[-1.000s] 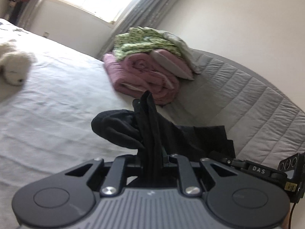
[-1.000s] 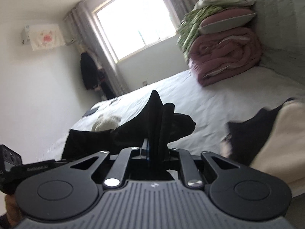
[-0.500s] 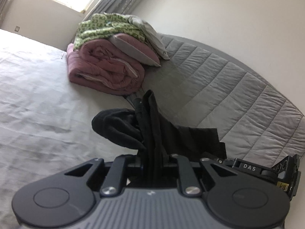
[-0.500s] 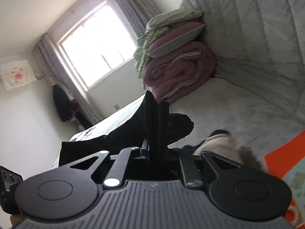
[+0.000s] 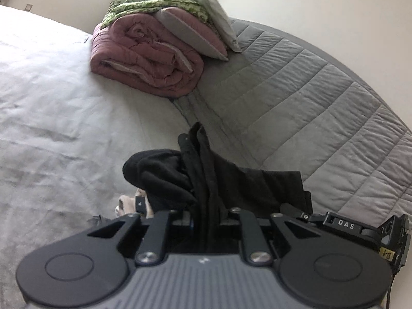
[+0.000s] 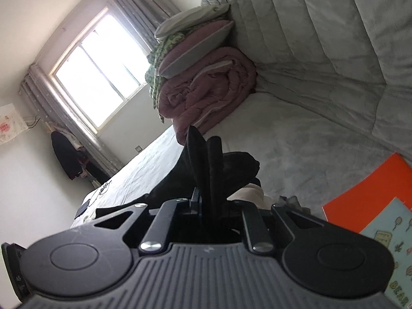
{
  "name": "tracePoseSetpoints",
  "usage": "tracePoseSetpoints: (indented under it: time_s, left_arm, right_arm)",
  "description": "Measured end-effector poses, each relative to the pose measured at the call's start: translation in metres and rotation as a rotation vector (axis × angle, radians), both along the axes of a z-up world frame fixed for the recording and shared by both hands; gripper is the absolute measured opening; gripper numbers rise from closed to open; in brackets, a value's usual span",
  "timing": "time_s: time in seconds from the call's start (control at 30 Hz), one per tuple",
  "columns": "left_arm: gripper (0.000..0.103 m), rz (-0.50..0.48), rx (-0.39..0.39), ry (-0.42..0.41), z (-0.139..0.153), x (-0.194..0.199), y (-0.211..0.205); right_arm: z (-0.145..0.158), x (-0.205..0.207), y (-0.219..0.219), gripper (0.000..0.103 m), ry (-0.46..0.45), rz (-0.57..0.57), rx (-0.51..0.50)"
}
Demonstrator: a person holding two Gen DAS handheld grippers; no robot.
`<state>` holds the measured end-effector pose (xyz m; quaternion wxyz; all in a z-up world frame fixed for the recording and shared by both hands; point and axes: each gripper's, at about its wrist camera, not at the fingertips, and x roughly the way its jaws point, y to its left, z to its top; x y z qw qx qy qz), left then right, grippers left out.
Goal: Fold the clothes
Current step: 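Carry the held black shirt toward the clothes stack by the headboard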
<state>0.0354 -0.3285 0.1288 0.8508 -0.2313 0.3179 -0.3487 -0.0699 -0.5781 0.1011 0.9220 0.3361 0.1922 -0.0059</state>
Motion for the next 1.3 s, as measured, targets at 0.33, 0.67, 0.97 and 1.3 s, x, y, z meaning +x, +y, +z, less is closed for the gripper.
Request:
tracePoseSetpoints:
  time_s: [0.33, 0.67, 0.97, 1.3]
  left_arm:
    - [0.014, 0.014, -0.012, 0.038, -0.015, 0.009, 0.003]
    - [0.015, 0.018, -0.041, 0.02, -0.021, 0.014, 0.004]
    - [0.015, 0.023, -0.086, 0.005, -0.028, 0.015, 0.01]
    - [0.016, 0.036, -0.109, 0.006, -0.036, 0.019, 0.012]
  right_arm:
    - [-0.014, 0.008, -0.008, 0.017, 0.026, -0.019, 0.033]
    - [-0.019, 0.011, -0.011, 0.018, -0.01, -0.039, 0.037]
    - [-0.025, 0.012, -0.013, 0.019, -0.052, -0.051, 0.073]
    - [-0.029, 0.014, -0.013, 0.019, -0.064, -0.075, 0.081]
